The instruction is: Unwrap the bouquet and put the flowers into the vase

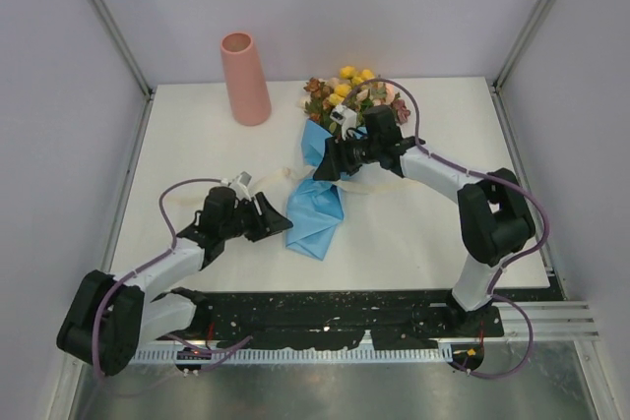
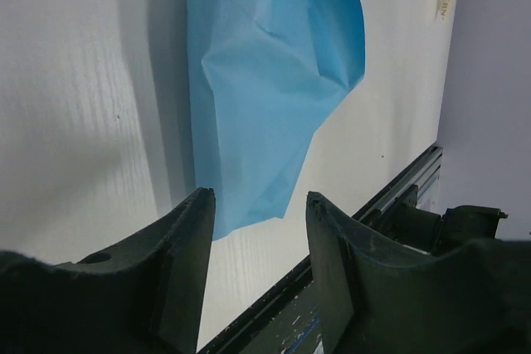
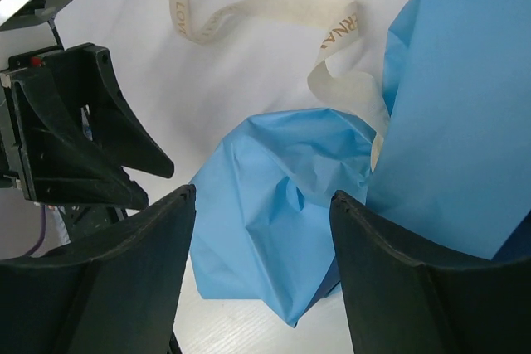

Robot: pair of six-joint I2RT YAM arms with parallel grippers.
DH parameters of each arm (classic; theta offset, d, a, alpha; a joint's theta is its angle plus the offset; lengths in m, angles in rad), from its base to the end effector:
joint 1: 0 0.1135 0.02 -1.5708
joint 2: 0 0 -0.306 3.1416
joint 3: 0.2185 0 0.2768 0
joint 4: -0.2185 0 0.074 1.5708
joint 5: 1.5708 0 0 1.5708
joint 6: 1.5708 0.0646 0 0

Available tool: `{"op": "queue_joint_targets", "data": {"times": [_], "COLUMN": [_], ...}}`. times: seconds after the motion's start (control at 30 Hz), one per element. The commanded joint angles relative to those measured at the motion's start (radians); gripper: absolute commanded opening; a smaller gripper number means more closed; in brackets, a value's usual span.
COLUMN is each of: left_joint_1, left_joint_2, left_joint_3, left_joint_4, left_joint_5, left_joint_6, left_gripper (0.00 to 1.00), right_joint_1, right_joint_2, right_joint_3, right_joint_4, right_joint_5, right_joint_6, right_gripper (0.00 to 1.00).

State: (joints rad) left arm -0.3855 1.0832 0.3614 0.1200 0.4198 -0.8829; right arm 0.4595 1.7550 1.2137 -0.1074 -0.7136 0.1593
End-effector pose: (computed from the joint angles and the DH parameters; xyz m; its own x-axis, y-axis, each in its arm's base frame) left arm 0.2021 -0.1104 0.1750 -0.8389 -0.4210 -0.3451 0.0104 0.6215 -0.7834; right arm 0.3724 0.2315 0.2523 -0.6620 -0.1937 -0.7241 -0.7067 0.4831 0.5169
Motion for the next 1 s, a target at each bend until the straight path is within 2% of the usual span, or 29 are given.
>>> {"op": "queue_joint_targets", "data": {"times": [0.0,0.17,0.4,0.6,0.83,0.97], "left_joint_1": [-0.045,-0.091,-0.119,-0.119,-0.127,-0.135], "left_joint_2": [0.078,0.184,0.264,0.297,0.311,0.331], "left_joint_3": [-0.001,0.011,0.025,0.014,0.014,0.021], "left_joint_4": [0.210,0.291,0.214,0.228,0.233,0.237], "left_joint_5": [-0.003,0.019,-0.052,-0.056,-0.065,-0.075], "left_joint_6": [-0.050,-0.065,-0.045,-0.048,-0.047,-0.048], "left_gripper": [0.50,0.42,0.28,0.28,0.28,0.28], "right_joint_1": [0.019,0.050,0.051,0.051,0.061,0.061], "right_joint_2": [0.003,0.035,0.093,0.153,0.139,0.173], "right_joint_3": [0.047,0.053,0.122,0.145,0.084,0.105], "right_joint_4": [-0.006,-0.014,-0.098,-0.129,-0.072,-0.103], "right_joint_5": [0.055,0.132,0.264,0.278,0.316,0.249], "right_joint_6": [-0.041,-0.052,-0.098,-0.116,-0.116,-0.125], "right_gripper": [0.69,0.69,0.71,0.74,0.79,0.81]}}
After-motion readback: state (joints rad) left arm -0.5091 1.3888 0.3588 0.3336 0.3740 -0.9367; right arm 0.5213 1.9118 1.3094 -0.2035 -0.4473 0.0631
